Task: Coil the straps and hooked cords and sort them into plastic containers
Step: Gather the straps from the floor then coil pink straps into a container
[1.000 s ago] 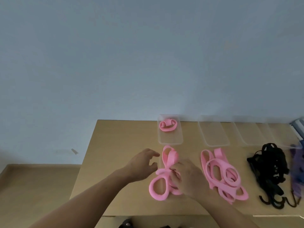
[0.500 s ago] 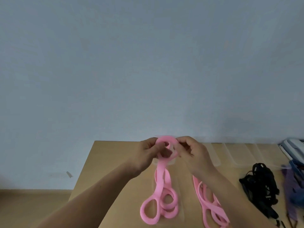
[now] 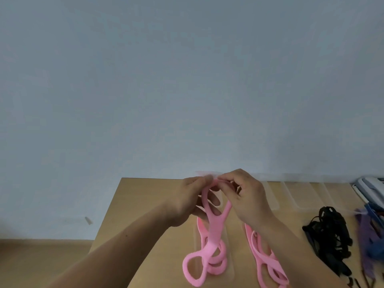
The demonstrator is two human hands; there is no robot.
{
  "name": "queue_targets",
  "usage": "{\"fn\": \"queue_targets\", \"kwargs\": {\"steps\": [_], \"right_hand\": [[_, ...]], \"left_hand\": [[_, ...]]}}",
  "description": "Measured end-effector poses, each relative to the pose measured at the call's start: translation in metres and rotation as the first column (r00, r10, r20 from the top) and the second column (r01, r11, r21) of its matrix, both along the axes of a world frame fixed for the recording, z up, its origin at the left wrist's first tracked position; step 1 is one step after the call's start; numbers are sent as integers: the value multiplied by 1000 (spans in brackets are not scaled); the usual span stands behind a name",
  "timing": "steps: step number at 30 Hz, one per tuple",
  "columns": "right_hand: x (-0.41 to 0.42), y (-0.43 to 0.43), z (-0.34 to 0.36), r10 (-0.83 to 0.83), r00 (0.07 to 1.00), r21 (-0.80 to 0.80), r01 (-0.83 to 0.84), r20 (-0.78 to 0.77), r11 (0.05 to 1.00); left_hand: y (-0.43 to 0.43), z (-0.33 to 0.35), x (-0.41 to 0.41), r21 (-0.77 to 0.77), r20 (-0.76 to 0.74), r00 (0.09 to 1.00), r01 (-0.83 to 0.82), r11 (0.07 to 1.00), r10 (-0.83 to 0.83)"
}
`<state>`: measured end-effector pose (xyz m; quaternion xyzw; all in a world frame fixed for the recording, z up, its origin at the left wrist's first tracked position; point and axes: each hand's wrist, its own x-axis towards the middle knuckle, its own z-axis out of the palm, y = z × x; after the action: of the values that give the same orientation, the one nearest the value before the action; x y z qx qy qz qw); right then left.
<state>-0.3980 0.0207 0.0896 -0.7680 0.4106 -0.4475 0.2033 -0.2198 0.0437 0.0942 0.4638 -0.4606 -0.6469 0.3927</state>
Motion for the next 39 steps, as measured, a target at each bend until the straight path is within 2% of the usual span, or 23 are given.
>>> {"fn": "queue_targets", "kwargs": {"steps": [4, 7, 9, 12, 15, 18, 20, 23, 26, 28, 31, 35, 39], "right_hand": [[2, 2, -3, -11, 997, -214, -6, -78, 977], [2, 3, -4, -8, 996, -248, -14, -90, 969], [2, 5, -3, 37, 999, -141, -38, -10, 989], [1, 8, 3, 58, 984, 211, -93, 166, 973], [-3, 5, 8, 66, 989, 473, -123, 136, 872], [-8, 3, 13, 112, 985, 541, -164, 128, 825], [-9, 3, 14, 126, 985, 523, -170, 118, 835], [-4, 6, 8, 92, 996, 443, -91, 20, 892], [-1, 11, 5, 38, 996, 272, -14, -84, 962], [-1, 14, 3, 42, 991, 136, -24, -126, 990], [0, 18, 2, 37, 985, 13, -35, -168, 999], [-1, 18, 0, 22, 978, -130, -49, -206, 990], [-4, 13, -7, 32, 985, -131, -54, -167, 990]], "left_hand": [[1, 2, 2, 40, -52, 999, 17, 999, -15], [2, 2, 6, 50, -135, 989, 59, 997, -52], [4, 2, 7, 44, -167, 984, 68, 997, -60], [5, -2, 8, 18, -158, 987, 41, 999, -37], [7, -3, 9, -25, -110, 994, 24, 999, -26], [12, -3, 9, -56, -53, 998, 15, 998, -18], [13, -4, 7, -57, -24, 999, -33, 998, 32], [14, -2, 4, -13, -9, 996, -84, 996, 84], [14, 3, 3, 69, -3, 999, -45, 997, 46], [14, 4, 5, 104, 12, 1000, 15, 994, -17], [15, 5, 5, 148, -51, 997, 72, 986, -65], [11, 3, 4, 187, -106, 994, -1, 982, 21], [10, 1, 4, 202, -148, 988, -9, 979, 40]]}}
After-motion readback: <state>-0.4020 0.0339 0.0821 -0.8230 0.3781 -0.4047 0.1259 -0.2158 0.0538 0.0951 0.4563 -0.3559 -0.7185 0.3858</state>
